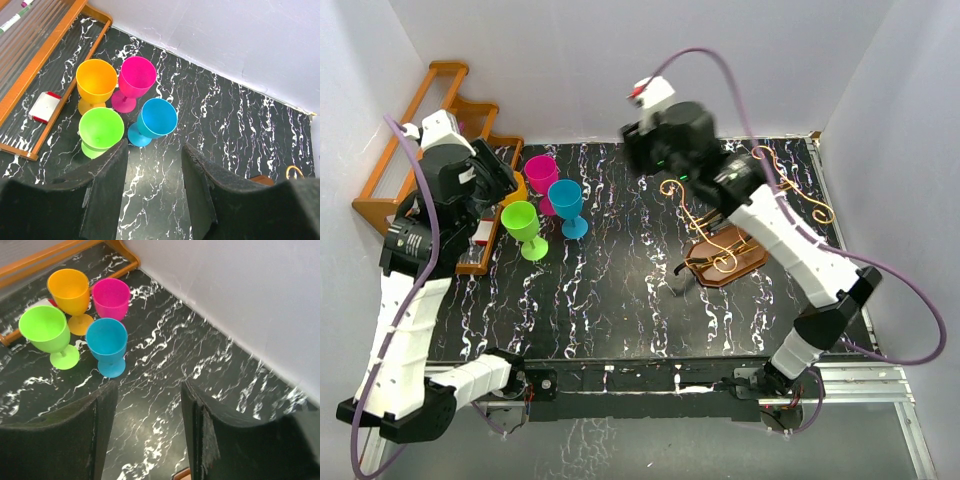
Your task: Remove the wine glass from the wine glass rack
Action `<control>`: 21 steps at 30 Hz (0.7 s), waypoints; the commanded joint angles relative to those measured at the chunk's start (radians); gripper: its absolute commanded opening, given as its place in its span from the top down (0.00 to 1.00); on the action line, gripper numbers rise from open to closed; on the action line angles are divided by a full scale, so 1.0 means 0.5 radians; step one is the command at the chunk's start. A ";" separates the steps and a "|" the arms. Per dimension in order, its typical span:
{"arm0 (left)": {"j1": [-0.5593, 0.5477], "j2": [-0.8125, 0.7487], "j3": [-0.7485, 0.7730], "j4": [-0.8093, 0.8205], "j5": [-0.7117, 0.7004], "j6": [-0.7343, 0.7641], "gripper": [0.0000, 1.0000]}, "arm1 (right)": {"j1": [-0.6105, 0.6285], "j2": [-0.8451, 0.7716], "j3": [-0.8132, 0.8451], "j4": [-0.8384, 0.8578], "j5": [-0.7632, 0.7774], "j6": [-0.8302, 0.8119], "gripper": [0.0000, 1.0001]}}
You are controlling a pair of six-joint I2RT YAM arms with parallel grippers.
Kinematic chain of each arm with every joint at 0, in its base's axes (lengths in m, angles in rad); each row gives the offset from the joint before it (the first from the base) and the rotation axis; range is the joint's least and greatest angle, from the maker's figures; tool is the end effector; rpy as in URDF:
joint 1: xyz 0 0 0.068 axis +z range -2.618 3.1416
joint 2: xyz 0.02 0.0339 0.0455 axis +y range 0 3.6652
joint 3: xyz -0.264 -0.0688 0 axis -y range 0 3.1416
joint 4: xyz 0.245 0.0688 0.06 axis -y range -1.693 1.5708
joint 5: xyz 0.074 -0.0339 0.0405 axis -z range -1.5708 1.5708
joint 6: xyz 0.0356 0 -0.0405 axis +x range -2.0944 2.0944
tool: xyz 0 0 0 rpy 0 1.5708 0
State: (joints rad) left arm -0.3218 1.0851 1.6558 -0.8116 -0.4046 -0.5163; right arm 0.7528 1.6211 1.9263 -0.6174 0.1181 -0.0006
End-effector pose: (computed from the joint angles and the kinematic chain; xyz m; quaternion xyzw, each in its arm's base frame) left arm 0.1697 -0.0418 0.5044 -0.1982 0.7552 -0.1015 0.6165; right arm 0.2605 0.2383 0.4744 -0.2646 0.7632 0.1714 0.5640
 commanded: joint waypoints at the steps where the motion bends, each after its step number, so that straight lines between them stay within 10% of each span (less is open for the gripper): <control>1: 0.015 -0.181 -0.114 0.000 0.083 0.016 0.54 | -0.269 -0.378 -0.320 0.171 -0.573 0.583 0.49; 21: 0.014 -0.350 -0.391 0.190 0.478 0.052 0.54 | -0.328 -0.887 -0.754 0.134 -0.630 0.880 0.40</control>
State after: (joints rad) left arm -0.3214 0.9058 1.4578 -0.7444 -0.1951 -0.4908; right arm 0.5934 1.2137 1.5570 -0.6010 -0.1684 0.3897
